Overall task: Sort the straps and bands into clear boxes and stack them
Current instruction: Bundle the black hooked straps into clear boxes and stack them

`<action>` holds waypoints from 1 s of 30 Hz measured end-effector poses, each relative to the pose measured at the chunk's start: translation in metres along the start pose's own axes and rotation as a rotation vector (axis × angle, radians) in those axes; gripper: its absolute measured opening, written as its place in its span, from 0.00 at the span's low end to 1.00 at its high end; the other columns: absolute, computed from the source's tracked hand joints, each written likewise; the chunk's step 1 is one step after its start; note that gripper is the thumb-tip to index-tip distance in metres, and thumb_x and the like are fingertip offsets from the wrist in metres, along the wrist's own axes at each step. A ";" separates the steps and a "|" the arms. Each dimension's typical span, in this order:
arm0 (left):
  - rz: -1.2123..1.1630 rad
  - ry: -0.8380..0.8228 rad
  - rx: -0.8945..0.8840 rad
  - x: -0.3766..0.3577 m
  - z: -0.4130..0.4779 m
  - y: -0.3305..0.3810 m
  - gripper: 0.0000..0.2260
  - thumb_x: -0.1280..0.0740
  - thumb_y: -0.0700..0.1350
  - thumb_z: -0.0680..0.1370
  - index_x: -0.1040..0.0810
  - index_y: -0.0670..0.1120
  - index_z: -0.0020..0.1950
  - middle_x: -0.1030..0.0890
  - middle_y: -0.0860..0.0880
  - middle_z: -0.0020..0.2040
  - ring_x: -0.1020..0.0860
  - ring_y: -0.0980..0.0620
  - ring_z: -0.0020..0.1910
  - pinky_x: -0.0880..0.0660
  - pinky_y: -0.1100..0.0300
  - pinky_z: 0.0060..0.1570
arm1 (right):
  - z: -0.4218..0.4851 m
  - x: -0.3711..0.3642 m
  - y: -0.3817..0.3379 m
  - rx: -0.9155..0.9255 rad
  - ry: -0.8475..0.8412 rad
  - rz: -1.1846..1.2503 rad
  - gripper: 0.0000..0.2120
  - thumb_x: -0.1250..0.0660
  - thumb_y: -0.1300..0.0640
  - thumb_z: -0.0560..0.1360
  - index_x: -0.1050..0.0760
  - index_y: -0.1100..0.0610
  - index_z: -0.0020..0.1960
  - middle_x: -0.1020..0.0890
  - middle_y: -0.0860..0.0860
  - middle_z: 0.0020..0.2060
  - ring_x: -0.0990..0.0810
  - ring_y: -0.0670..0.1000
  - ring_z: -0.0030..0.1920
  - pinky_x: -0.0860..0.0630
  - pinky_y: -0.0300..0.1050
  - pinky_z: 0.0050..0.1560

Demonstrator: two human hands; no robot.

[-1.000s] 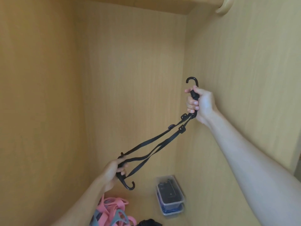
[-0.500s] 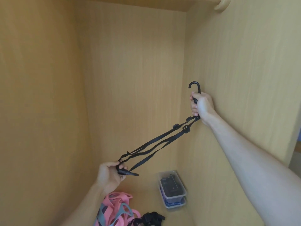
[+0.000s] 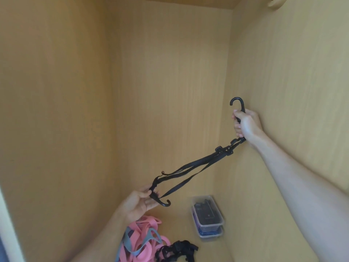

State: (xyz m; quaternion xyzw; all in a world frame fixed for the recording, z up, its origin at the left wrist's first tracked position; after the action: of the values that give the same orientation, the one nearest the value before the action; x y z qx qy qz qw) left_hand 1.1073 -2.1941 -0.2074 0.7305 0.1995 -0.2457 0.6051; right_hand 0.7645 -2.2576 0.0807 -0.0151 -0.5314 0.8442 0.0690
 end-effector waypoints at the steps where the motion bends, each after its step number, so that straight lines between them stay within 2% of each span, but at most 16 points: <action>1: 0.009 -0.007 0.013 0.000 -0.001 -0.002 0.18 0.36 0.30 0.74 0.22 0.34 0.64 0.18 0.40 0.45 0.17 0.41 0.53 0.20 0.39 0.56 | 0.000 0.000 0.000 0.004 -0.002 -0.012 0.11 0.40 0.55 0.82 0.31 0.56 0.41 0.35 0.48 0.23 0.41 0.47 0.22 0.44 0.39 0.26; 4: -0.057 -0.050 0.001 -0.007 -0.004 0.001 0.17 0.39 0.29 0.77 0.23 0.35 0.64 0.22 0.41 0.46 0.18 0.42 0.51 0.21 0.39 0.57 | 0.001 -0.001 0.003 0.012 -0.006 -0.076 0.12 0.40 0.54 0.81 0.30 0.55 0.40 0.34 0.49 0.25 0.39 0.47 0.23 0.42 0.39 0.26; 7: -0.243 -0.048 -0.025 -0.007 -0.001 0.011 0.20 0.42 0.28 0.77 0.27 0.34 0.68 0.20 0.37 0.49 0.17 0.41 0.48 0.26 0.38 0.65 | 0.001 -0.005 0.007 0.023 -0.028 -0.173 0.13 0.39 0.53 0.82 0.30 0.55 0.40 0.32 0.50 0.28 0.36 0.48 0.25 0.40 0.41 0.28; 9: -0.368 -0.041 -0.017 -0.005 0.000 0.012 0.21 0.43 0.29 0.76 0.28 0.34 0.69 0.19 0.33 0.53 0.15 0.39 0.49 0.25 0.35 0.60 | 0.000 -0.005 0.007 0.027 -0.028 -0.198 0.13 0.38 0.52 0.81 0.29 0.55 0.40 0.31 0.50 0.29 0.34 0.48 0.27 0.39 0.43 0.30; 11: -0.390 -0.055 0.009 -0.004 -0.001 0.009 0.21 0.43 0.30 0.77 0.29 0.34 0.70 0.18 0.34 0.49 0.15 0.41 0.46 0.22 0.36 0.56 | -0.001 -0.003 0.005 0.038 -0.011 -0.199 0.12 0.38 0.52 0.81 0.29 0.55 0.40 0.31 0.49 0.30 0.34 0.47 0.27 0.39 0.43 0.31; 14: -0.263 -0.077 0.117 -0.003 -0.001 -0.007 0.17 0.39 0.32 0.77 0.26 0.35 0.66 0.23 0.40 0.41 0.20 0.44 0.39 0.20 0.35 0.54 | -0.003 -0.002 0.002 0.052 0.005 -0.170 0.12 0.38 0.54 0.81 0.30 0.54 0.40 0.29 0.49 0.32 0.34 0.46 0.28 0.40 0.40 0.31; 16: -0.165 -0.075 0.160 -0.003 -0.001 -0.013 0.11 0.33 0.40 0.80 0.21 0.35 0.59 0.28 0.43 0.35 0.24 0.46 0.35 0.24 0.34 0.59 | -0.003 -0.001 0.001 0.038 0.011 -0.113 0.13 0.39 0.56 0.82 0.30 0.55 0.39 0.30 0.50 0.33 0.35 0.46 0.27 0.39 0.37 0.26; 17: -0.131 -0.079 0.159 -0.003 -0.001 -0.013 0.12 0.32 0.43 0.80 0.18 0.34 0.57 0.29 0.44 0.35 0.25 0.45 0.34 0.26 0.33 0.62 | -0.004 0.000 0.001 0.025 0.018 -0.081 0.13 0.39 0.56 0.82 0.30 0.55 0.39 0.31 0.49 0.32 0.36 0.45 0.25 0.40 0.35 0.23; 19: -0.086 -0.086 0.144 -0.004 -0.002 -0.012 0.13 0.30 0.44 0.78 0.17 0.34 0.55 0.26 0.42 0.37 0.22 0.44 0.36 0.25 0.33 0.61 | -0.004 0.001 0.000 -0.002 0.022 -0.021 0.13 0.40 0.56 0.83 0.31 0.56 0.40 0.32 0.49 0.30 0.38 0.45 0.24 0.43 0.35 0.22; 22: -0.023 -0.014 0.114 0.004 -0.003 -0.012 0.15 0.28 0.35 0.72 0.20 0.33 0.58 0.19 0.38 0.43 0.17 0.45 0.38 0.16 0.47 0.46 | -0.005 0.002 -0.008 -0.009 0.022 0.090 0.13 0.40 0.56 0.83 0.32 0.56 0.40 0.34 0.49 0.29 0.40 0.46 0.24 0.46 0.35 0.23; 25: 0.020 0.065 0.101 0.012 -0.005 -0.014 0.14 0.25 0.31 0.68 0.20 0.33 0.52 0.17 0.36 0.44 0.14 0.44 0.40 0.17 0.55 0.35 | -0.005 0.007 -0.028 0.042 0.043 0.240 0.11 0.41 0.57 0.82 0.31 0.56 0.41 0.33 0.49 0.30 0.40 0.47 0.24 0.46 0.36 0.23; 27: 0.118 0.077 0.108 0.012 -0.007 -0.014 0.16 0.24 0.32 0.68 0.21 0.33 0.53 0.17 0.34 0.46 0.14 0.43 0.42 0.18 0.58 0.31 | -0.004 0.009 -0.043 0.084 0.042 0.328 0.10 0.41 0.57 0.81 0.31 0.55 0.41 0.32 0.49 0.28 0.39 0.47 0.24 0.45 0.37 0.24; 29: 0.305 0.073 0.115 0.013 -0.007 -0.012 0.20 0.22 0.35 0.70 0.23 0.32 0.58 0.17 0.34 0.47 0.14 0.44 0.40 0.18 0.59 0.32 | -0.005 0.010 -0.052 0.096 0.029 0.397 0.10 0.42 0.58 0.82 0.31 0.55 0.41 0.31 0.48 0.27 0.37 0.48 0.23 0.41 0.37 0.24; 30: 0.434 0.086 0.109 0.017 -0.007 -0.011 0.21 0.22 0.37 0.70 0.24 0.32 0.59 0.16 0.36 0.49 0.14 0.45 0.42 0.18 0.58 0.38 | -0.005 0.009 -0.053 0.091 0.018 0.418 0.11 0.42 0.58 0.82 0.31 0.55 0.41 0.31 0.48 0.27 0.36 0.49 0.24 0.38 0.37 0.25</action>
State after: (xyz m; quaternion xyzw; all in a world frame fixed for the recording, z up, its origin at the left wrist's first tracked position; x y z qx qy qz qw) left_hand 1.1147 -2.1853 -0.2254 0.7978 0.0498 -0.0889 0.5943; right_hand 0.7616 -2.2288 0.1269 -0.1295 -0.4775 0.8630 -0.1021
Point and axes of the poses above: each hand's wrist, its own z-axis towards the middle knuckle, its own x-axis out of the back of the hand, y = z × x, the point moved 10 cm from there along z, towards the middle knuckle
